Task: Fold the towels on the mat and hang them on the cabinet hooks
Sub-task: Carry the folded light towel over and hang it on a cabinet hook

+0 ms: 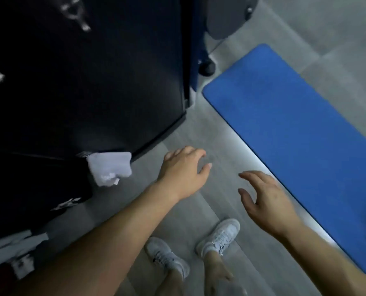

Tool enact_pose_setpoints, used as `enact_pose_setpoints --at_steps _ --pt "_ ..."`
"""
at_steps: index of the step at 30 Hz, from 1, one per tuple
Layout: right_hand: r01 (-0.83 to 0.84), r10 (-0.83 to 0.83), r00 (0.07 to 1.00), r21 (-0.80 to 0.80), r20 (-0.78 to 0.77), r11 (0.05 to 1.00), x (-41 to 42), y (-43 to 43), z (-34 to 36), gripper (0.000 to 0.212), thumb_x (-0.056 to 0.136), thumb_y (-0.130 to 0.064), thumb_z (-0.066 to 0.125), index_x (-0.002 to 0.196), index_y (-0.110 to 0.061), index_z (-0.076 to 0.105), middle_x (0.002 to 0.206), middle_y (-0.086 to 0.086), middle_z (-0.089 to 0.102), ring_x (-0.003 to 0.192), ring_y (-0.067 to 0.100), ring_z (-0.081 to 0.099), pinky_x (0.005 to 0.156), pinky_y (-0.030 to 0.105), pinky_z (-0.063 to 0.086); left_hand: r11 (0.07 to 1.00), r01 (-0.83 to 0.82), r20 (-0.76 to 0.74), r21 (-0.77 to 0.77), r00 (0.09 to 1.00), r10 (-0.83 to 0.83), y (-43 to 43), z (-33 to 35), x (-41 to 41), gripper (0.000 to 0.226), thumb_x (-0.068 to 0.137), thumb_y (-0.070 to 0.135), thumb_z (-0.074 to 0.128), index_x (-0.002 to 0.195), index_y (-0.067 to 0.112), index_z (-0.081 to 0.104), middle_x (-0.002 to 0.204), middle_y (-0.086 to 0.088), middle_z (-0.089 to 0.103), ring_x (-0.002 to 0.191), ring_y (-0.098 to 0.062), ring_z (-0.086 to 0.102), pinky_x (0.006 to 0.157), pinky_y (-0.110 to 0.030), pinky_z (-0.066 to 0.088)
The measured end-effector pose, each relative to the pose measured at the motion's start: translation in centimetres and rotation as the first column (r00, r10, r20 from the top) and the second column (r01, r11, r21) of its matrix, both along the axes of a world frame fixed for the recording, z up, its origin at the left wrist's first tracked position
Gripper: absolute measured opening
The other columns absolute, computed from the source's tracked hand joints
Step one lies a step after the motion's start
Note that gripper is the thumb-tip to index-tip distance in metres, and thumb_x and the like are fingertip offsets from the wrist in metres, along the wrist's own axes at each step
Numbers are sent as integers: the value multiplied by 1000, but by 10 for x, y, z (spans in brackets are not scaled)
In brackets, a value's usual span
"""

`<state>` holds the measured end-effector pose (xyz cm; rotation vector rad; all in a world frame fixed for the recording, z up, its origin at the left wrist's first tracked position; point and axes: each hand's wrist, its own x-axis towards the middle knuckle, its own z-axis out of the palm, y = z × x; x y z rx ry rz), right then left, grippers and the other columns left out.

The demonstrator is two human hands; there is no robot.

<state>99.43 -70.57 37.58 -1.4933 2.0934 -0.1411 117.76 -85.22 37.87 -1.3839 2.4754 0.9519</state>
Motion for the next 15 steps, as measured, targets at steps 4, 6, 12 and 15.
enact_pose_setpoints --at_steps 4,6,12,15 --pt "209 -210 977 -25 -38 978 -67 53 42 37 93 -33 61 129 -22 60 127 -4 62 116 21 57 97 40 46 970 237 50 -59 971 -234 14 47 -102 42 100 51 44 133 27 55 131 1 60 121 -23 55 107 -39 34" --pt "304 -305 950 -29 -65 952 -96 80 59 37 93 -33 61 128 -23 60 126 -5 62 114 21 56 96 40 44 942 330 69 -70 943 -325 22 68 -151 44 100 51 43 134 26 54 132 1 59 121 -23 55 107 -40 35" --pt "560 -558 823 -11 -105 828 -164 158 93 41 91 -32 63 130 -20 59 125 0 63 114 24 56 95 41 46 866 492 107 -93 869 -483 46 108 -275 41 98 51 46 129 26 56 126 1 61 118 -22 58 102 -39 38" --pt "671 -668 734 -21 -120 741 -194 180 105 41 90 -31 65 129 -18 60 124 2 62 114 26 56 96 43 45 804 588 129 -86 807 -576 56 119 -332 41 97 51 47 128 26 58 125 1 62 116 -22 59 100 -39 40"
